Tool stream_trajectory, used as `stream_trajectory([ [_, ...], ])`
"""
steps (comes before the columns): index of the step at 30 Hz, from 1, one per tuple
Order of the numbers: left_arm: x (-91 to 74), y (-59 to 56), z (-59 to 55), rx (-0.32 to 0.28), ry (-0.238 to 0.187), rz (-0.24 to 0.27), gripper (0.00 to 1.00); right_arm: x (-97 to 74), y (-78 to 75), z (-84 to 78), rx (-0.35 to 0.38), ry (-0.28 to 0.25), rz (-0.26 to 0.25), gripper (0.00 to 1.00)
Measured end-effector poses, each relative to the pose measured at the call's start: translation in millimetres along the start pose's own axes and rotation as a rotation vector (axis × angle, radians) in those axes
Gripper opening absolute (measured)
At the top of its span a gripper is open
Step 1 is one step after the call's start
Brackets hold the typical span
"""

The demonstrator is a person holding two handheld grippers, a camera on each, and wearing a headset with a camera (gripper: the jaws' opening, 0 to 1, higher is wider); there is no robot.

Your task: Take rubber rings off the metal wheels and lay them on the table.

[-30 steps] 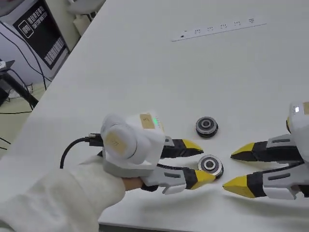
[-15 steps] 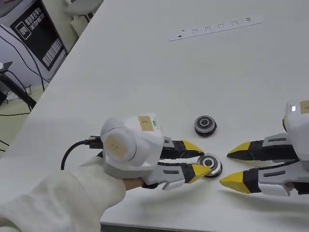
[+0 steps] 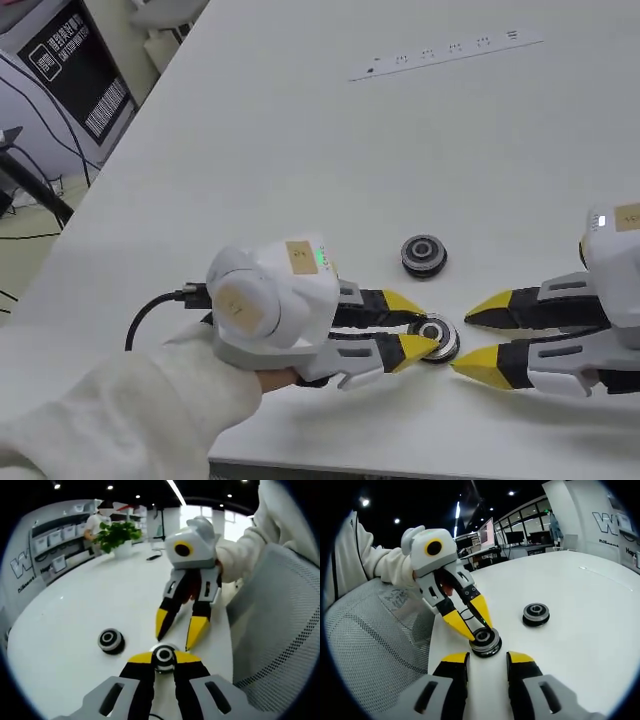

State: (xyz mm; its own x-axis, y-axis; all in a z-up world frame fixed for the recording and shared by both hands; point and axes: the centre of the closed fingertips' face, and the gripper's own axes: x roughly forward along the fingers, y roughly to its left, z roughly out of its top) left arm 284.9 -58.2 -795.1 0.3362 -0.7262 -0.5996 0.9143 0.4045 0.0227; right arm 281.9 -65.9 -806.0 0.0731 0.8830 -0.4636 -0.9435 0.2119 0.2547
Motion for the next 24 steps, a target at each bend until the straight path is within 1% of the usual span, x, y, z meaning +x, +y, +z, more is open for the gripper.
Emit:
stream_trajectory([
  [1, 0.5, -0.9, -0.5, -0.002, 0.0, -0.004, 0.15, 0.7, -0.6, 0.2, -0.003, 0.001, -0.002, 0.24],
  [2, 2.9, 0.7, -0.2, 0.038, -0.015, 0.008, 0.14, 1.0, -2.0, -0.2, -0.015, 0.006, -0.009, 0.23],
  [3, 3.8, -2.0, -3.5, 0.019, -0.006, -0.006, 0.14, 1.8, -1.9, -0.2, -0.015, 0.009, -0.008, 0.22],
  [4, 2.6, -2.1, -3.9, 0.006, -0.008, -0.011, 0.14, 2.1, -1.8, 0.3, -0.012, 0.007, -0.005, 0.22],
  [9, 3.3, -1.2, -3.9, 0.01, -0.018, -0.011, 0.14, 3.2, -2.0, 0.4, -0.013, 0.006, -0.005, 0.21],
  [15, 3.6, -0.3, -3.1, 0.012, -0.018, -0.009, 0.14, 3.6, -1.3, 0.2, -0.014, 0.012, -0.002, 0.2],
  [18, 3.2, 0.2, -2.6, 0.012, -0.019, -0.008, 0.14, 4.9, 2.5, 0.2, -0.013, 0.018, 0.016, 0.19],
  [20, 3.1, 0.5, -2.4, 0.013, -0.019, -0.006, 0.14, 6.0, 0.8, 0.9, -0.025, 0.02, 0.006, 0.19],
  [24, 2.8, 1.2, -2.0, 0.011, -0.02, -0.005, 0.14, 5.5, 0.8, 0.2, -0.031, 0.026, 0.002, 0.18],
])
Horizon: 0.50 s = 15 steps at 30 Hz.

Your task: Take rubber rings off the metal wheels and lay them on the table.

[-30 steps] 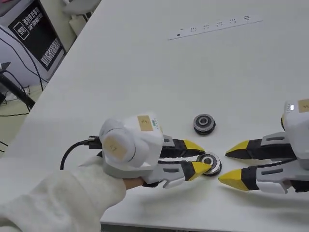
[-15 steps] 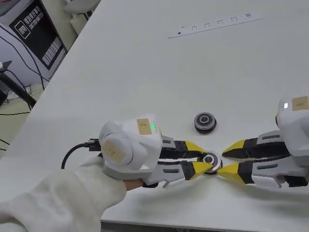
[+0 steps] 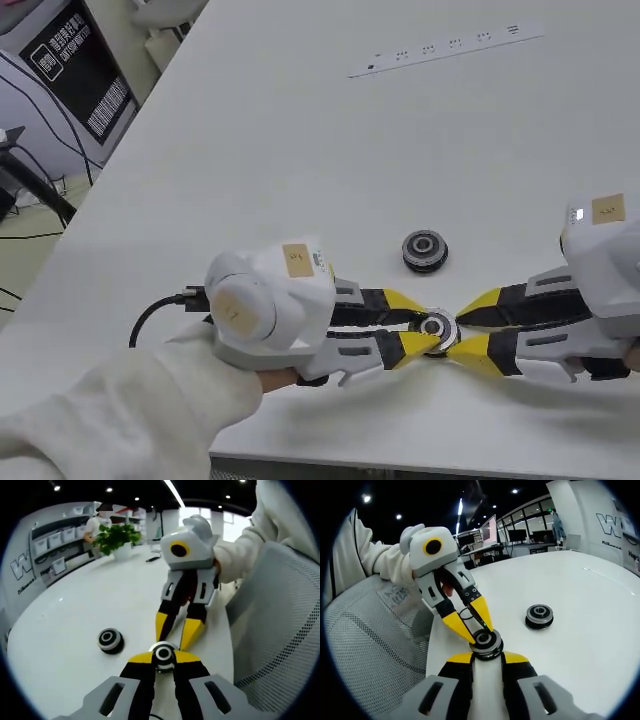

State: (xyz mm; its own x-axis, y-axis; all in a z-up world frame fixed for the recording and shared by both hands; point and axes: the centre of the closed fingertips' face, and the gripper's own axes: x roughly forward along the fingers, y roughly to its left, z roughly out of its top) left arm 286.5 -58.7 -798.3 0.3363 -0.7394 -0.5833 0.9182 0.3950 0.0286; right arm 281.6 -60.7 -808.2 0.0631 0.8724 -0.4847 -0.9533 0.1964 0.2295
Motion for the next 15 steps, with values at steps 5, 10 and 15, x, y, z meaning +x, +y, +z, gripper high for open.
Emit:
stream_trajectory([
  [5, -0.4, 0.7, 0.2, -0.006, -0.007, 0.0, 0.14, -2.3, 2.4, 0.6, -0.008, 0.005, 0.0, 0.15],
  [10, -0.8, 0.6, 0.7, -0.005, -0.007, 0.001, 0.14, -0.7, 3.2, -1.8, -0.027, 0.008, -0.008, 0.15],
  [15, -1.0, 0.9, 0.8, -0.007, -0.008, 0.002, 0.14, -3.0, 3.9, -1.4, -0.058, 0.011, -0.021, 0.16],
])
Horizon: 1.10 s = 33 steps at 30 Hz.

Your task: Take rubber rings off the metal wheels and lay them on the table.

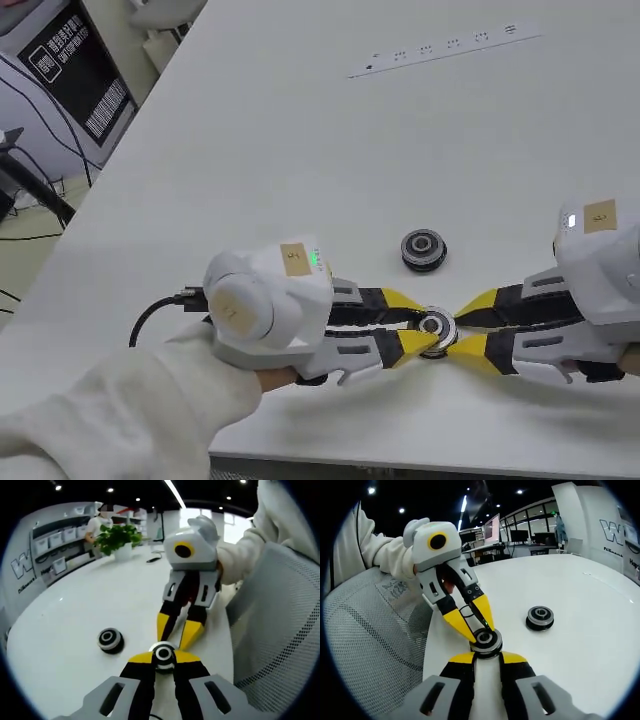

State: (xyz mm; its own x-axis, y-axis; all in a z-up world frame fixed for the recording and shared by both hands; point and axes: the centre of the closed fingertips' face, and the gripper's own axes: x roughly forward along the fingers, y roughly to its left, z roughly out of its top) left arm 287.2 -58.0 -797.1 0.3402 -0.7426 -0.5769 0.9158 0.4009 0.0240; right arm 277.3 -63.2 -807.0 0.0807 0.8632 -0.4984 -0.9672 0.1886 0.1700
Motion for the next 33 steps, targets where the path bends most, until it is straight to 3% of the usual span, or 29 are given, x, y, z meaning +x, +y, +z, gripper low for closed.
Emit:
stream_trajectory([
  [7, -0.3, -0.5, 0.0, 0.001, 0.005, 0.001, 0.14, -3.2, -0.9, 0.1, -0.028, 0.01, -0.013, 0.13],
  [10, -0.8, 0.1, -0.5, -0.003, 0.006, 0.003, 0.14, -4.7, -3.3, -3.8, -0.037, 0.018, -0.014, 0.04],
  [14, -0.9, -0.3, -0.3, -0.004, 0.01, 0.005, 0.14, -2.6, -4.4, -3.6, -0.02, 0.019, -0.019, 0.03],
  [19, -1.5, 0.0, -0.6, -0.003, 0.008, 0.008, 0.14, -1.7, -8.9, -3.4, 0.117, 0.004, -0.056, 0.0],
  [23, -2.1, 0.8, -0.9, -0.001, 0.007, 0.01, 0.14, -0.7, -11.9, -1.9, 0.279, -0.054, -0.068, 0.0],
  [26, -2.4, 0.8, -1.0, -0.005, 0.001, 0.012, 0.14, -0.4, -14.5, -2.8, 0.418, -0.094, -0.059, 0.0],
  [33, -2.9, 0.2, -1.1, -0.002, -0.002, 0.011, 0.14, -3.0, -13.6, 1.5, 0.575, -0.183, -0.009, 0.0],
])
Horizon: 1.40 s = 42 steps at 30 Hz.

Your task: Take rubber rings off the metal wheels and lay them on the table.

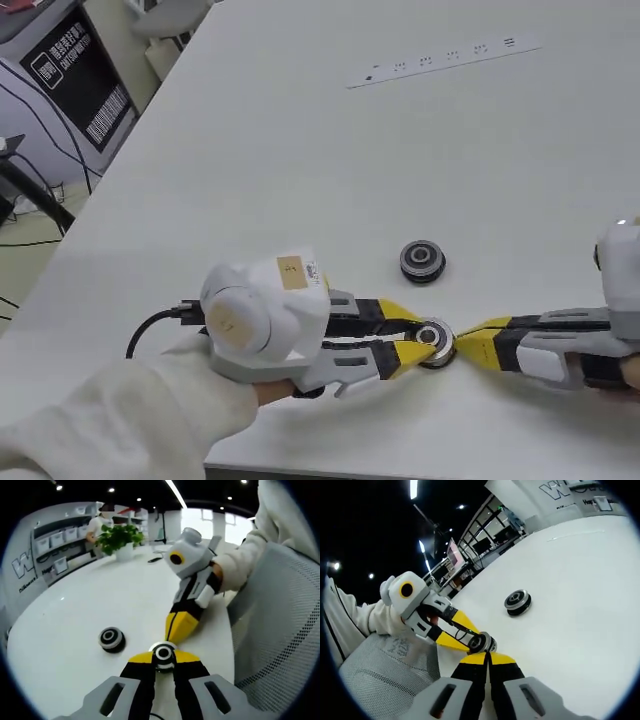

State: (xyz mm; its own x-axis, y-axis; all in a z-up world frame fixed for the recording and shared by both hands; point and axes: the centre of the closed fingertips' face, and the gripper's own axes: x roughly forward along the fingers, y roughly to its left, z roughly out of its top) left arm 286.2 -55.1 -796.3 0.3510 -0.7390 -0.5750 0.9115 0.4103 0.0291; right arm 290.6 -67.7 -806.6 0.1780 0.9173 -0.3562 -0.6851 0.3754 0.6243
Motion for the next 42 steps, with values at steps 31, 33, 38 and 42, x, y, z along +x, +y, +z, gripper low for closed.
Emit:
stream_trajectory([
  [31, -0.7, -0.2, -1.0, -0.005, 0.003, 0.015, 0.14, -0.1, 9.2, 9.7, 0.168, -0.071, 0.077, 0.0],
  [33, -1.1, 0.1, -1.3, -0.007, 0.003, 0.016, 0.14, 0.4, 10.0, 10.0, 0.167, -0.072, 0.082, 0.0],
  [38, -1.3, 0.0, -1.5, -0.001, 0.006, 0.018, 0.14, 0.6, 10.8, 10.1, 0.17, -0.071, 0.093, 0.0],
  [42, -1.4, 0.0, -1.5, -0.001, 0.007, 0.019, 0.14, 1.1, 11.7, 10.7, 0.172, -0.073, 0.099, 0.0],
])
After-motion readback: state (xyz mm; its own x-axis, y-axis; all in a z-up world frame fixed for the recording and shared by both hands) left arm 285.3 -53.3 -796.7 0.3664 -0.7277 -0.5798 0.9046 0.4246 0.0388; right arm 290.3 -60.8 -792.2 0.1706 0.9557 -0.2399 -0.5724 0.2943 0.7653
